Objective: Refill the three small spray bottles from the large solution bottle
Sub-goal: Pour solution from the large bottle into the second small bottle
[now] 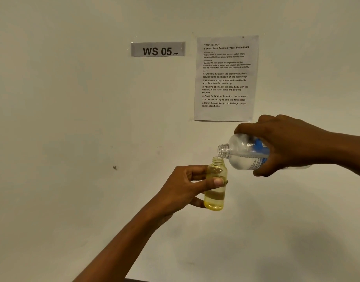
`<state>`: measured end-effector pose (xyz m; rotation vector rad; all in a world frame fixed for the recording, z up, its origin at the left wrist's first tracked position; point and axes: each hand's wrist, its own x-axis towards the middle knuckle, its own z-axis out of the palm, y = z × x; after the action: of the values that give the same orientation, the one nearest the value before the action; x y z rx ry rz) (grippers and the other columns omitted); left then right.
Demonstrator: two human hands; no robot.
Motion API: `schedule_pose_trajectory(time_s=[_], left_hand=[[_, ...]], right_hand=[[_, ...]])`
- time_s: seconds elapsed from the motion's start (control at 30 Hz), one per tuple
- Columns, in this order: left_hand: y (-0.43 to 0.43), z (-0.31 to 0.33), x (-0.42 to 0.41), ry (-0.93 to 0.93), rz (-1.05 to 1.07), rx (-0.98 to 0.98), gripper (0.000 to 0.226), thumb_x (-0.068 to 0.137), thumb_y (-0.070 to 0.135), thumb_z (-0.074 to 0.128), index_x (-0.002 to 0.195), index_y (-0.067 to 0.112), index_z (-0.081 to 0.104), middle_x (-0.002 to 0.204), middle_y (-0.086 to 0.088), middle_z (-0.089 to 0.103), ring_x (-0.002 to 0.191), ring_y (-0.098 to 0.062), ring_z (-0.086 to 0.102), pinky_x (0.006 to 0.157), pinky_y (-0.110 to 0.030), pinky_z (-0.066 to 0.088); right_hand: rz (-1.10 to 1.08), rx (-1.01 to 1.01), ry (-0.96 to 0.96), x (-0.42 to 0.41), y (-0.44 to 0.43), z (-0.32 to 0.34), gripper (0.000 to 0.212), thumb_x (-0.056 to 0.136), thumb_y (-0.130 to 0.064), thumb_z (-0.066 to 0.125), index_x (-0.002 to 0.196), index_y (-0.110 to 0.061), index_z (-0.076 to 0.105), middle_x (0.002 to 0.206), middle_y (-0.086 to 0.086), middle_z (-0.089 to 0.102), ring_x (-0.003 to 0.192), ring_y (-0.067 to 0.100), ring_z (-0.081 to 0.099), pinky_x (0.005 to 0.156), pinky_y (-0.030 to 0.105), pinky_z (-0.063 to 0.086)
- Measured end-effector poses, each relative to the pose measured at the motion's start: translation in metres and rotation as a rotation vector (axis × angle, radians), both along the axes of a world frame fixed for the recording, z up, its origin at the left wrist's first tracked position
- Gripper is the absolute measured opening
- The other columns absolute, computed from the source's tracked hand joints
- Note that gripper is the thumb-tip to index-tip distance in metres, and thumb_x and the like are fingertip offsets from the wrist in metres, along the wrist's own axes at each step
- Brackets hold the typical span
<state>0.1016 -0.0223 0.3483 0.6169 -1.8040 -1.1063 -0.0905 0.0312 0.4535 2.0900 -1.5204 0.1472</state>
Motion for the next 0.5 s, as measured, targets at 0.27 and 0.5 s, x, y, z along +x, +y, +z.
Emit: schedule_pose_trajectory(time_s=[0.27,0.5], left_hand=[[0.0007,-0.0008,0.0006,0.003,-0.001,0.006,0.023,0.082,0.021,0.066,0.104,0.023,0.067,0.101,-0.001,0.074,0.091,-0.016,0.071,0.066,-0.029,0.059],[0.0007,-0.0010,0.0012,0.004,0.003,0.000,0.020,0.081,0.022,0.067,0.100,0.027,0.068,0.100,0.000,0.074,0.090,-0.015,0.071,0.063,-0.026,0.058]], right_hand=[[0.004,0.002,0.007,0.0005,-0.0001,-0.0006,0.074,0.064,-0.049,0.073,0.124,-0.036,0.033,0.109,-0.010,0.050,0.086,0.008,0.037,0.076,0.022,0.037],[0.005,0.001,0.006,0.0004,-0.0011,-0.0006,0.074,0.063,-0.050,0.073,0.125,-0.036,0.033,0.109,-0.008,0.051,0.086,0.008,0.037,0.076,0.023,0.039]])
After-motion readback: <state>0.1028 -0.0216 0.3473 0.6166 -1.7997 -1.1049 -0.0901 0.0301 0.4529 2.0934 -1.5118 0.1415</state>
